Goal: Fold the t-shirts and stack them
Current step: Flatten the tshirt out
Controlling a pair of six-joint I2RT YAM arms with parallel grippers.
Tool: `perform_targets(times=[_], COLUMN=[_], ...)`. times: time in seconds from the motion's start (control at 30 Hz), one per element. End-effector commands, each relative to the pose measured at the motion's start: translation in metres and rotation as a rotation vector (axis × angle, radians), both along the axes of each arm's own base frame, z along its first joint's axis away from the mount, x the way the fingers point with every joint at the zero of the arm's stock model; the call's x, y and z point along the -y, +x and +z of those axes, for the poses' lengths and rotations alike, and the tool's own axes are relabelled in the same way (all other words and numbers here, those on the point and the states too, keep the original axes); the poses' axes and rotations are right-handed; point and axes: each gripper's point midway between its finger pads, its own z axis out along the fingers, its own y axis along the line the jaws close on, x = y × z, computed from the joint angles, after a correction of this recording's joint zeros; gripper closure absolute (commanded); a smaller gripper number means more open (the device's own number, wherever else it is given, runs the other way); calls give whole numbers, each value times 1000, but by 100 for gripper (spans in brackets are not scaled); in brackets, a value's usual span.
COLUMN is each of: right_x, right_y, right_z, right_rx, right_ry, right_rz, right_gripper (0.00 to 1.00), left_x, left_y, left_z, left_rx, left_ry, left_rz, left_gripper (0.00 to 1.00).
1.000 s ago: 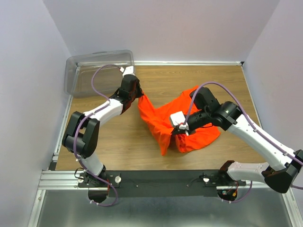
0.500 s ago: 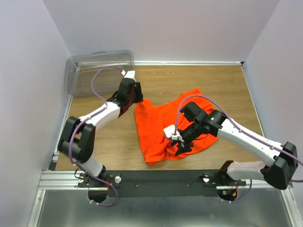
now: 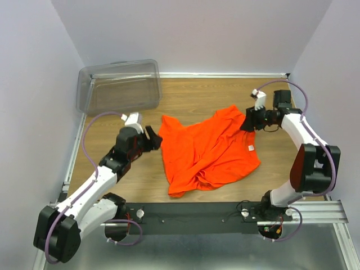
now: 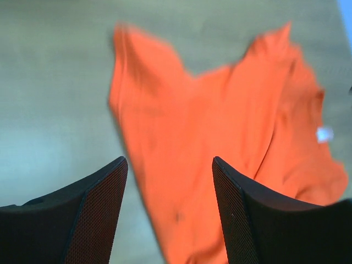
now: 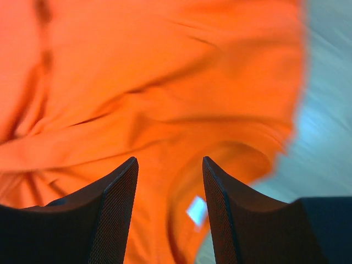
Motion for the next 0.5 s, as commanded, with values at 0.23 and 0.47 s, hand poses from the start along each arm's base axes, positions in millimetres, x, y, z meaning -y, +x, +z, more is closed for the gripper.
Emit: perform_targets(times=[0.23, 0.47], right_x=[83, 82], right_y=[51, 61], right_z=[-69, -95], right_rx=[-190, -260], right_ry=[-39, -22], right_rz=[-451, -461], right_gripper=[46, 55], left_x=[17, 22], left_y=[-50, -51], left_z=[-50, -77], left_rx=[-222, -287], left_ry=[-164, -130], left_rz=[-39, -55], left_gripper=[26, 26])
